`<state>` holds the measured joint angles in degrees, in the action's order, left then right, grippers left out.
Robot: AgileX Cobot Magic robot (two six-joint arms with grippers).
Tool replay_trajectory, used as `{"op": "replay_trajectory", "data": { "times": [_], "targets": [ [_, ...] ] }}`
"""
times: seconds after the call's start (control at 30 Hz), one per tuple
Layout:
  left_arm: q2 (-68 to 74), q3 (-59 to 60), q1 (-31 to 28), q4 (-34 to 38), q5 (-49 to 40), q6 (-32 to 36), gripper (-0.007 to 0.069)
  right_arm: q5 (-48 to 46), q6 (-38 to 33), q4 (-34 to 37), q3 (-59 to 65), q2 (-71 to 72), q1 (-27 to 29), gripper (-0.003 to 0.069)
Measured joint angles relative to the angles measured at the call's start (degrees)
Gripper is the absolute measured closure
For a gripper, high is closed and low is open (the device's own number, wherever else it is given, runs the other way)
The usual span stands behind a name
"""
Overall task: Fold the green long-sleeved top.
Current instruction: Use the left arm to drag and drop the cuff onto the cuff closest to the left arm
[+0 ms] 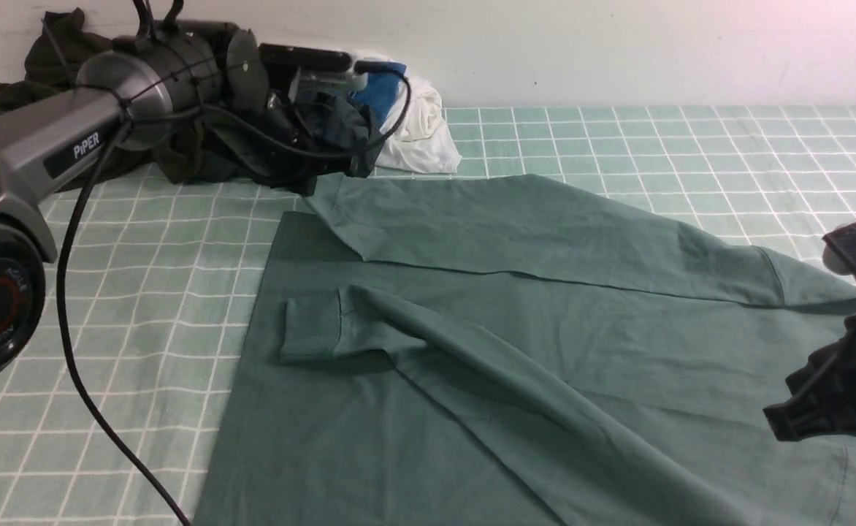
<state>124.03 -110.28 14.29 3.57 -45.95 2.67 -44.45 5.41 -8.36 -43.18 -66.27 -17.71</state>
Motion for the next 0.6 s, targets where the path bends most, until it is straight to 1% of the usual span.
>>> {"op": "replay_trajectory", "data": {
  "times": [0.1,0.2,0.37,0.43,0.53,0.57,0.6],
  "targets": [
    [-4.1,0.0,3.2,0.5,-2.8,1.9,0.0605,0.1,0.0,0.8,0.0,0.0,0.0,0.0673],
    [-8.2,0.0,5.9,1.0,-6.3,2.0,0.0605,-0.6,0.0,1.1,0.0,0.2,0.0,0.0673],
    [-14.8,0.5,6.7,2.8,-15.1,1.8,0.0605,-2.5,0.0,1.2,0.0,3.4,0.0,0.0673],
    [-17.1,1.7,6.7,3.1,-16.1,1.7,0.0605,-2.6,0.0,1.3,0.0,4.8,0.0,0.0673],
    [-24.9,10.3,6.7,3.5,-16.7,-0.5,0.0605,-3.0,0.0,1.7,0.0,8.9,0.0,0.0673],
    [-24.9,11.0,6.7,3.5,-16.6,-0.5,0.0605,-3.0,0.0,1.8,0.0,9.3,0.0,0.0673],
    [-27.6,14.6,6.7,3.7,-16.0,-1.5,0.0605,-3.1,0.0,2.0,0.0,10.2,0.0,0.0673]
  ]
}}
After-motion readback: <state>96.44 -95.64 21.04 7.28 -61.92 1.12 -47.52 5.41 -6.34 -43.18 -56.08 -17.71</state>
